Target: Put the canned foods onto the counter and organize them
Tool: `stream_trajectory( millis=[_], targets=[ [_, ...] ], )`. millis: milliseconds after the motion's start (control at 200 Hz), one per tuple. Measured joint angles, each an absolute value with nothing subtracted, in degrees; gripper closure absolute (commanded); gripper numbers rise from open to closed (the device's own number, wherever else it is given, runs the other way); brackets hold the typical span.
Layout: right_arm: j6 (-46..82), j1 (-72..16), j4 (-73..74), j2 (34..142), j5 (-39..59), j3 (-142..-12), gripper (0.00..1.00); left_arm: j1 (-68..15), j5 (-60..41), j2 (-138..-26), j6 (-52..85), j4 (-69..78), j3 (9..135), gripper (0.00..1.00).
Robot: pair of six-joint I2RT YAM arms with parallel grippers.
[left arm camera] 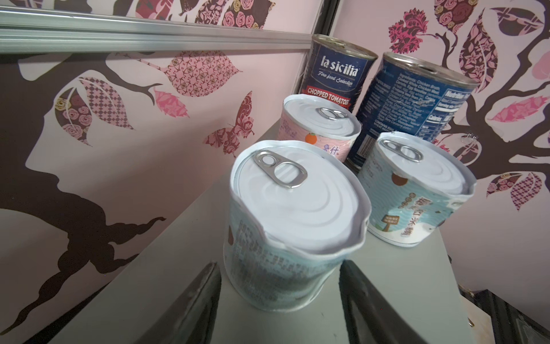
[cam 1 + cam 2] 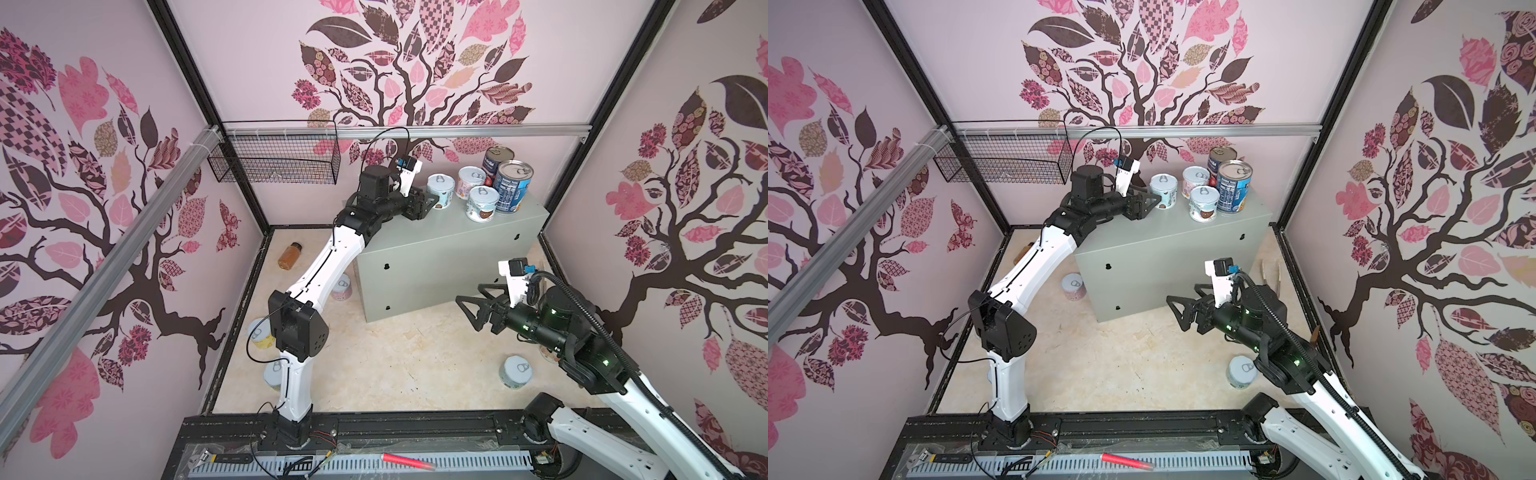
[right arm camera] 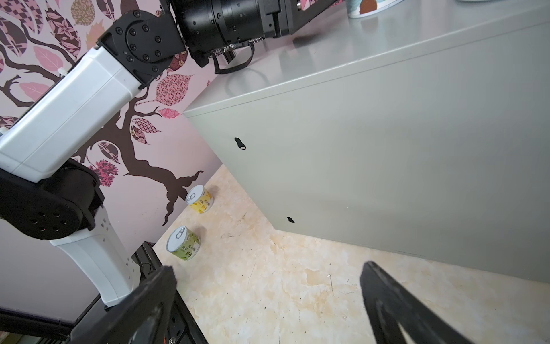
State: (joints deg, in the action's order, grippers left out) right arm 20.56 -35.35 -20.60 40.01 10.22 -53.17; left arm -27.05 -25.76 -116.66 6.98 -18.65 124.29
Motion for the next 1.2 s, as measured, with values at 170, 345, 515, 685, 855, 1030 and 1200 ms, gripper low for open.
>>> stream_trajectory(
  millis=[170, 345, 515, 685, 855, 1030, 1200],
  targets=[
    [20.5, -35.4, -20.8, 40.0, 10.2, -53.2, 0.0, -27.3, -24.8, -118.0, 7.8, -16.0, 124.9, 0.34],
    [20.1, -35.4, -20.9, 40.1, 10.2, -53.2, 0.0, -27.6, -24.6, -118.2, 8.1, -15.7, 125.1, 0.34],
    [20.1, -35.4, -21.3, 40.7, 10.2, -53.2, 0.0, -27.8, -24.9, -118.3, 8.4, -15.6, 125.2, 0.34],
    [19.9, -35.4, -21.3, 41.2, 10.2, -53.2, 0.0, -28.1, -25.8, -118.9, 8.4, -15.0, 125.6, 0.39],
    [19.9, -35.4, -21.3, 41.2, 10.2, -53.2, 0.0, -28.6, -26.2, -119.9, 8.4, -15.3, 127.0, 0.4],
    [19.9, -35.4, -21.5, 41.2, 10.1, -53.2, 0.0, -28.9, -26.1, -120.0, 8.4, -15.3, 127.1, 0.35],
    [19.9, -35.4, -22.1, 41.3, 10.0, -53.2, 0.0, -29.1, -25.0, -119.8, 7.7, -15.3, 127.0, 0.24]
  ],
)
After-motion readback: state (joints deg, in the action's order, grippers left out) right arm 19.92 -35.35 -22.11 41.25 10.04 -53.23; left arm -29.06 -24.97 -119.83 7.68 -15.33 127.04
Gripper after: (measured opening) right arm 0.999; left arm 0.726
